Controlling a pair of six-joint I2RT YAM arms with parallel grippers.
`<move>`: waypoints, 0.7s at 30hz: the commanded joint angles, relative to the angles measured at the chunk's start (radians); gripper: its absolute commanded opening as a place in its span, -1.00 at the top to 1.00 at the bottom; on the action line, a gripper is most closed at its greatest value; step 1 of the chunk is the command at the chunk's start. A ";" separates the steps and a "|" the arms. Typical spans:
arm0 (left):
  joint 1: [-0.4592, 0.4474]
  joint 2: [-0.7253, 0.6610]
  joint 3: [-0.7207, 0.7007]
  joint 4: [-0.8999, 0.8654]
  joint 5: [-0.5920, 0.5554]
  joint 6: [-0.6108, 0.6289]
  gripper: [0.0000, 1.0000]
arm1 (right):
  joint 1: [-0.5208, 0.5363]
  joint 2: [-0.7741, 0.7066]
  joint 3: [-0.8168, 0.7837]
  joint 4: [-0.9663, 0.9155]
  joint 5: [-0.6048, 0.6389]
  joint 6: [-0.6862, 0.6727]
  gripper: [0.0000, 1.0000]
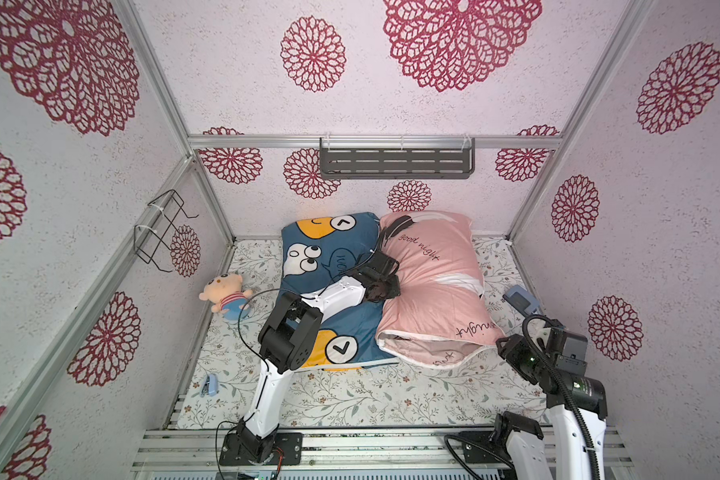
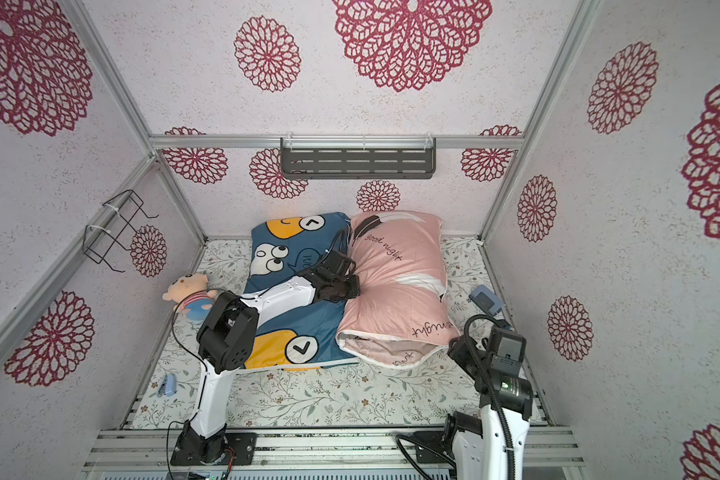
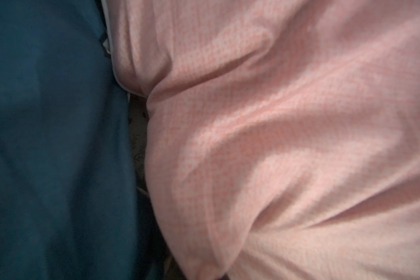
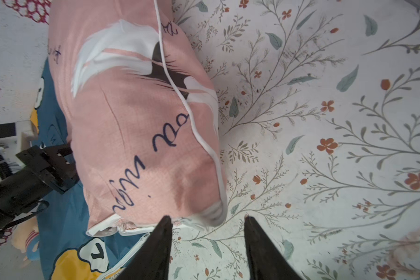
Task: Zip up pillowcases
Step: Pick up the pillowcase from the center of the board.
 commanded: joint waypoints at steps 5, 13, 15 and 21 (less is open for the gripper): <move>0.092 -0.030 -0.010 0.066 -0.146 -0.022 0.98 | -0.007 -0.022 -0.076 0.141 -0.104 0.067 0.05; 0.092 -0.035 -0.007 0.062 -0.150 -0.024 0.98 | -0.023 -0.012 -0.112 0.160 -0.111 0.061 0.09; 0.092 -0.036 -0.004 0.058 -0.150 -0.023 0.97 | -0.032 -0.010 -0.112 0.167 -0.102 0.046 0.13; 0.094 -0.036 -0.004 0.055 -0.149 -0.025 0.97 | -0.067 -0.024 -0.127 0.214 -0.128 0.039 0.28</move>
